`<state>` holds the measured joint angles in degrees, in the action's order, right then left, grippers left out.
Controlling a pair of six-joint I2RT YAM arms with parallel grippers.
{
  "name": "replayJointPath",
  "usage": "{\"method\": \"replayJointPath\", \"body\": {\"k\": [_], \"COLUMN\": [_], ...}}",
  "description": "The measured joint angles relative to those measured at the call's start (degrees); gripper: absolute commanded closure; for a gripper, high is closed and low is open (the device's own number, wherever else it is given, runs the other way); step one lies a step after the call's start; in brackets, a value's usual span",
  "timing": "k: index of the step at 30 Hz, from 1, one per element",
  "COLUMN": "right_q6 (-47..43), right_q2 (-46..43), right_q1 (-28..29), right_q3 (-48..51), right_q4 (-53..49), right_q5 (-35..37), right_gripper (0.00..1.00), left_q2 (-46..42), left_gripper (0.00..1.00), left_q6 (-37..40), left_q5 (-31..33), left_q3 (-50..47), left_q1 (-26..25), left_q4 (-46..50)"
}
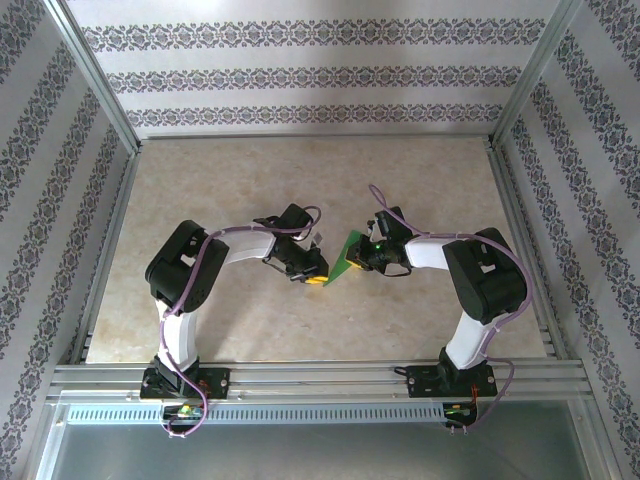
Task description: Fold a paper plane with a square sheet of paper (pick it up from the middle)
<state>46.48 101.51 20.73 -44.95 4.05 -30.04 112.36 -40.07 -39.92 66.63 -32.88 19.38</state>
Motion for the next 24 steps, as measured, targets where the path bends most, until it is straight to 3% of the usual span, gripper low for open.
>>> {"method": "replayJointPath", "body": {"k": [6,10,17,24], "right_q6": [-0.02,0.0,0.0,0.0], "right_q2": [0.02,0.02,0.04,0.24], "right_q1": [0.0,0.0,0.0,-0.22], "right_q3": [0.0,0.0,0.0,-0.17], "right_q4": [-0.02,-0.04,-0.04,-0.24], "right_q5": [0.0,0.0,0.0,-0.37], "right_gripper": [0.85,0.85,0.85,0.85], "left_q2": [-4.44,-6.62,-3.58,0.63], "left_gripper": [0.76,0.79,0.87,0.9], "left_q6": [0.87,0.44,-1.7,-3.63], "left_q5": [4.07,4.87,5.7,5.22], "left_q3": [1.01,1.46,1.51,1.49], "left_q1": [-0.04,-1.14,-4.15,-4.15], "left_q4": [0.31,-5.07,-11.56,-12.66]}}
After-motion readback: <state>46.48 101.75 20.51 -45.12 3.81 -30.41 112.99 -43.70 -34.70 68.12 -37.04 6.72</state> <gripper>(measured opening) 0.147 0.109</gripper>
